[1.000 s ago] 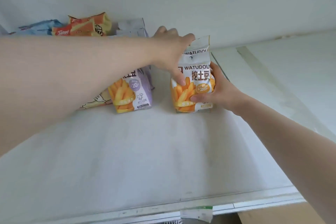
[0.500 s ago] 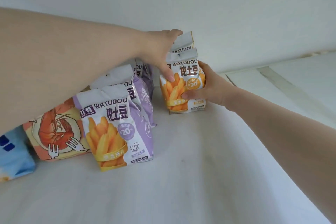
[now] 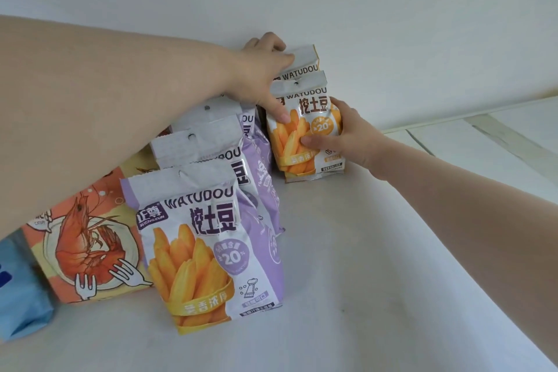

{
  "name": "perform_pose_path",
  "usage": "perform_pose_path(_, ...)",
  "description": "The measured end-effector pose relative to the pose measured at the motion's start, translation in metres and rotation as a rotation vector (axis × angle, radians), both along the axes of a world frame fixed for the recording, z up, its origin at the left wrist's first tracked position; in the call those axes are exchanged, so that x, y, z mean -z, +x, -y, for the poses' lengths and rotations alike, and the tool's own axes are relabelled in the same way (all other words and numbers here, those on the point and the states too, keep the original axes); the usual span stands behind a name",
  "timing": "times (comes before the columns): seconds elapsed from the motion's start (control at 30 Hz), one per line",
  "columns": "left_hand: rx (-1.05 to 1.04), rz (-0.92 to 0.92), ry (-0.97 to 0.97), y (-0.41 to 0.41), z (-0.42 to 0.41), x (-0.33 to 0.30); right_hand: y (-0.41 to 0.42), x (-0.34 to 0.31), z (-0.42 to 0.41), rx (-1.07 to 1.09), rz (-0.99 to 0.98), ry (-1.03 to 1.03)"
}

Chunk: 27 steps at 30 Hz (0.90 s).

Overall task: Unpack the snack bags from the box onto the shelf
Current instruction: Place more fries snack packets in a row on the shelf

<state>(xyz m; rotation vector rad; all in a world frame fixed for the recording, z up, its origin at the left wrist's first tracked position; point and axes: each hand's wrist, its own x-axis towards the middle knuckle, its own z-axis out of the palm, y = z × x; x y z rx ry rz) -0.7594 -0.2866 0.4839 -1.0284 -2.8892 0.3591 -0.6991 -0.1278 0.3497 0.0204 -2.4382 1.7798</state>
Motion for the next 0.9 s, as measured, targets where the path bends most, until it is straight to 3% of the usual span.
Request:
perform_pose_path(0.13, 0.025, 0.068, 0.033, -0.004, -0.001, -0.001, 0.000, 0.001, 0.005, 0.063, -0.036, 0.131)
perform_pose_path(0.3, 0.060, 0.014, 0.030, -0.006, 0.001, 0.001, 0.012, 0.007, 0.007, 0.229, -0.193, 0.235)
perform_pose_path(0.47, 0.063, 0.056, 0.028, -0.003, 0.001, -0.002, 0.006, 0.019, 0.006, 0.133, -0.199, 0.268)
perform_pose_path(0.9, 0.040, 0.104, -0.017, -0.003, 0.000, -0.003, 0.018, 0.009, 0.018, 0.173, -0.182, 0.304)
